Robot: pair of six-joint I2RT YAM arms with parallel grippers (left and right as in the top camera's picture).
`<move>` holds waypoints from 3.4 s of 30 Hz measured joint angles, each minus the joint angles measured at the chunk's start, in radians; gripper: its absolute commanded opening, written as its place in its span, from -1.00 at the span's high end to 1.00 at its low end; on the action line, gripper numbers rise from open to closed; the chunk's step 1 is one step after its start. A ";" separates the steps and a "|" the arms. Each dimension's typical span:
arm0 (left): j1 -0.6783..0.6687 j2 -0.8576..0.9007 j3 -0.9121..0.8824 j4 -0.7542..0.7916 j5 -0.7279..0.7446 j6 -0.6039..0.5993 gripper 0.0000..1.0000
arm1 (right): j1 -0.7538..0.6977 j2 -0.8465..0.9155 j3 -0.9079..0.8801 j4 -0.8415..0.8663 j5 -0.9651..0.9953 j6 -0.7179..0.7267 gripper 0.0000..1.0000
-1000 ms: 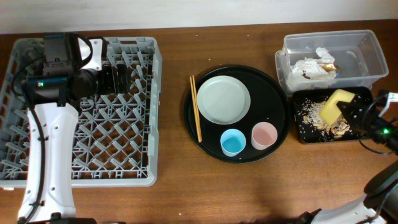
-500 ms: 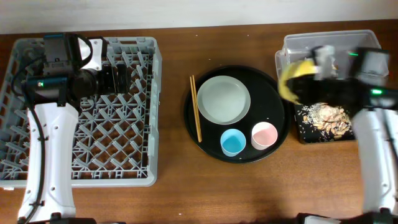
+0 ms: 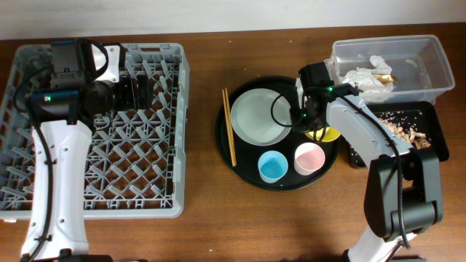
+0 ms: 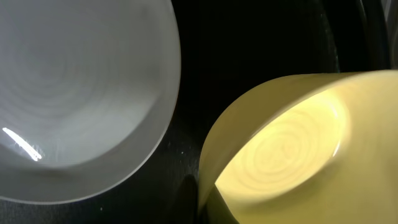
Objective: Sort waste into correct bins and load items into the dishwasher rack
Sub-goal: 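Return the yellow bowl to the round tray with the right gripper, then reach the left gripper to the white plate edge and grasp it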
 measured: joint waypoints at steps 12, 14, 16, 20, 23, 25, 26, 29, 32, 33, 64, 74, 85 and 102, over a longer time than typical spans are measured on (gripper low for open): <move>0.000 0.000 0.000 0.000 0.000 0.000 -0.99 | 0.000 0.002 0.289 -0.232 -0.074 0.006 0.03; 0.000 0.000 0.000 -0.001 0.000 0.000 -0.99 | 0.000 0.002 0.361 -0.292 -0.107 0.007 0.03; 0.000 0.000 0.000 0.000 0.000 0.000 -0.99 | 0.000 0.002 0.386 -0.328 -0.153 0.007 0.03; 0.000 0.000 0.000 0.000 0.000 0.000 -0.99 | 0.000 0.002 0.388 -0.352 -0.203 0.010 0.00; 0.000 0.000 0.000 0.000 0.016 0.000 -0.99 | 0.000 0.002 0.388 -0.356 -0.220 0.016 0.00; 0.000 0.000 0.000 0.000 0.023 0.000 -0.99 | 0.000 0.002 0.388 -0.355 -0.237 0.028 0.00; 0.000 0.000 0.000 0.000 0.027 0.000 -0.98 | 0.000 0.002 0.388 -0.355 -0.239 0.038 0.00; -0.014 0.000 0.000 0.011 0.061 0.009 -0.93 | -0.005 0.002 0.394 -0.362 -0.241 0.074 -0.05; -0.135 0.002 0.000 0.053 0.061 0.057 -0.92 | -0.055 0.000 0.472 -0.433 -0.241 0.093 -0.13; -0.206 0.008 0.000 0.070 0.042 0.067 -0.93 | -0.095 -0.008 0.517 -0.477 -0.243 0.093 -0.14; -0.815 0.584 0.016 0.416 -0.289 0.121 0.03 | -0.373 -0.053 0.611 -0.680 -0.206 0.047 -0.14; -0.558 0.584 0.038 0.295 -0.262 -0.192 0.11 | -0.373 -0.053 0.611 -0.680 -0.199 0.048 -0.14; -0.584 0.589 0.040 0.432 -0.212 0.093 0.09 | -0.373 -0.053 0.609 -0.684 -0.199 0.047 -0.14; -0.577 0.711 0.170 0.454 -0.199 0.159 0.10 | -0.373 -0.053 0.592 -0.687 -0.172 0.047 -0.14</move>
